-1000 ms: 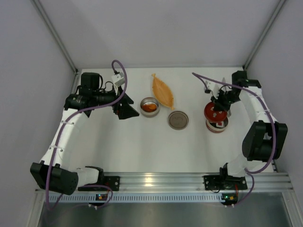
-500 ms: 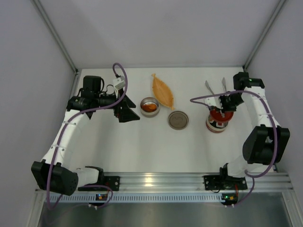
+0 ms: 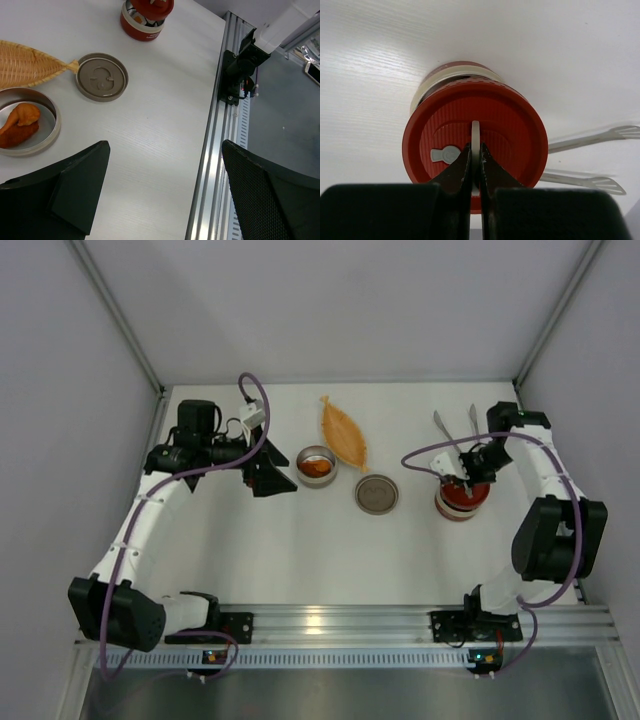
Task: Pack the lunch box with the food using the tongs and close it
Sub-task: Close the box lid on the packing box.
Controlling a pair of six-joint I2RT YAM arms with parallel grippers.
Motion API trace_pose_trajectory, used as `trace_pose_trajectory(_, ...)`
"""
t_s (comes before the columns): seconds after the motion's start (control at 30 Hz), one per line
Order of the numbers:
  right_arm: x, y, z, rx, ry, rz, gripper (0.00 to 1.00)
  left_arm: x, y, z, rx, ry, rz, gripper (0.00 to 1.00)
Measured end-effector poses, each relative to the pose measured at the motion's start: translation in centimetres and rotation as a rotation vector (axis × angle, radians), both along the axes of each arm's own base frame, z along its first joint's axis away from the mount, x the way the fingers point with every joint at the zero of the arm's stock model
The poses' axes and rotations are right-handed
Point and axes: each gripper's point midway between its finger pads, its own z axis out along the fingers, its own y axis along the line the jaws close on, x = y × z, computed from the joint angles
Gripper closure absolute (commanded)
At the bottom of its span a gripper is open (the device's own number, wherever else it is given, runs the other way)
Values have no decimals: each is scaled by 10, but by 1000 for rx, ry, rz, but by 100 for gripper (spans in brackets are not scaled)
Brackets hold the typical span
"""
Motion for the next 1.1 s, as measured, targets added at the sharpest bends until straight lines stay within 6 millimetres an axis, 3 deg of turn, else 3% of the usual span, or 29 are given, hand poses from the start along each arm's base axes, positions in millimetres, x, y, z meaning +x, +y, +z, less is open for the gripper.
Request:
trace_pose_trajectory(0.13, -10, -1, -13, -8, 46, 1, 100, 2, 0, -2, 0, 10, 2, 2)
trace_pose_trajectory(1.1, -4, -2, -45, 0, 138, 7, 100, 13, -2, -12, 10, 35, 11, 2)
